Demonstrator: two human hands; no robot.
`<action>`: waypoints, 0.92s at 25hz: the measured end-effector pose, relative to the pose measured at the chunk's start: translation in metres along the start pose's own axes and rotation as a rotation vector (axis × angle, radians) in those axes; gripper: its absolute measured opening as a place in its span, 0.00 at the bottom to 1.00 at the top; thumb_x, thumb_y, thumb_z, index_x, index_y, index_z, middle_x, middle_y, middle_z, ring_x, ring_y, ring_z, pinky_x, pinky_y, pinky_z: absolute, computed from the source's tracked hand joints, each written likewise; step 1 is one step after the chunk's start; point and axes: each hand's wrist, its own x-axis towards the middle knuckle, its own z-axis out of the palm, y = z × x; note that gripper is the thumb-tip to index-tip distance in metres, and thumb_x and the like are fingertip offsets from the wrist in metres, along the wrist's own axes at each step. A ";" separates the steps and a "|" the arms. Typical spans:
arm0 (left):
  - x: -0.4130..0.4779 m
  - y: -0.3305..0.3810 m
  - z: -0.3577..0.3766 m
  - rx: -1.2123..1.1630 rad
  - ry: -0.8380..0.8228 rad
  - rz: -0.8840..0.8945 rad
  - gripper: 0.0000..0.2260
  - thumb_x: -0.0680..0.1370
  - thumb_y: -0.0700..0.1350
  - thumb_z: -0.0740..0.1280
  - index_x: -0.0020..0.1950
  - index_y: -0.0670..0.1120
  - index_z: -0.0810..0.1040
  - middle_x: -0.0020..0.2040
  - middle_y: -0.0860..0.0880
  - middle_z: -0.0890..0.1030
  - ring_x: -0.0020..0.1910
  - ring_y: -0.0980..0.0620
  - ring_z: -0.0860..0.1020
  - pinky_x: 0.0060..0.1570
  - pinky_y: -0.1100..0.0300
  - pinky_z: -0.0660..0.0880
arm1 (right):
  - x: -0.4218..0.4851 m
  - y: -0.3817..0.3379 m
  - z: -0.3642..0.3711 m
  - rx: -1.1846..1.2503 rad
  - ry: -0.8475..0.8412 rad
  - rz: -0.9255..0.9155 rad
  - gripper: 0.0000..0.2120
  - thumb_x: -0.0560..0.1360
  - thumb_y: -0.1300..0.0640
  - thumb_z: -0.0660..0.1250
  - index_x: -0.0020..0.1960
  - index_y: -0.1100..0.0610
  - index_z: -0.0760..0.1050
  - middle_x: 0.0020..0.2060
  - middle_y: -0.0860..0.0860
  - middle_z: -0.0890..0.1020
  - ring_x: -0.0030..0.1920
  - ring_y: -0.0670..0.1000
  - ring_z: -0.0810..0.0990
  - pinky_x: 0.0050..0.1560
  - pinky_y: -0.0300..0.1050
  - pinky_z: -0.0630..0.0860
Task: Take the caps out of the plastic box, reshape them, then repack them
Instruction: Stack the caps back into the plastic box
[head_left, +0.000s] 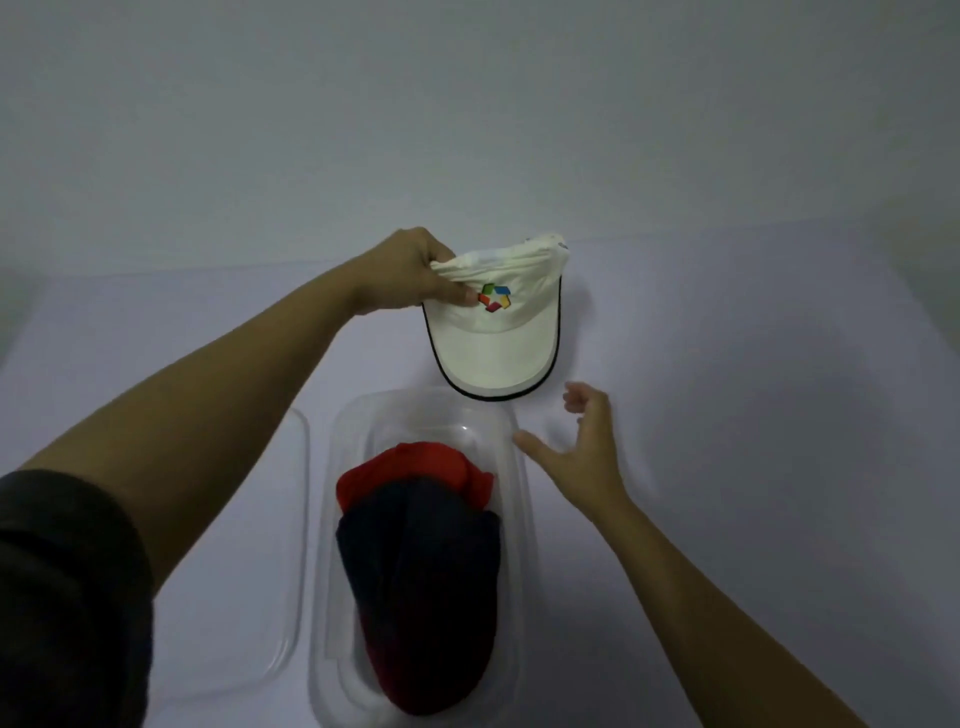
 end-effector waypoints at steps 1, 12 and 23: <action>-0.016 -0.006 -0.011 -0.005 0.040 0.003 0.08 0.68 0.47 0.76 0.42 0.44 0.84 0.34 0.54 0.82 0.35 0.59 0.76 0.40 0.61 0.73 | -0.011 -0.010 0.010 -0.083 -0.136 -0.040 0.42 0.61 0.43 0.77 0.67 0.55 0.62 0.59 0.48 0.68 0.59 0.45 0.68 0.64 0.45 0.69; -0.124 -0.064 -0.010 0.168 0.294 0.277 0.11 0.71 0.48 0.72 0.48 0.43 0.84 0.47 0.45 0.85 0.46 0.47 0.82 0.45 0.52 0.77 | -0.047 -0.047 0.065 -0.768 -0.613 -0.180 0.65 0.53 0.26 0.70 0.76 0.52 0.41 0.74 0.51 0.55 0.74 0.55 0.51 0.70 0.63 0.34; -0.139 -0.077 0.032 0.386 0.052 0.305 0.20 0.72 0.58 0.67 0.34 0.40 0.79 0.34 0.44 0.80 0.36 0.47 0.77 0.39 0.52 0.73 | -0.087 -0.044 0.054 -0.599 -0.472 -0.327 0.58 0.54 0.27 0.70 0.75 0.47 0.49 0.69 0.45 0.60 0.68 0.47 0.60 0.71 0.50 0.59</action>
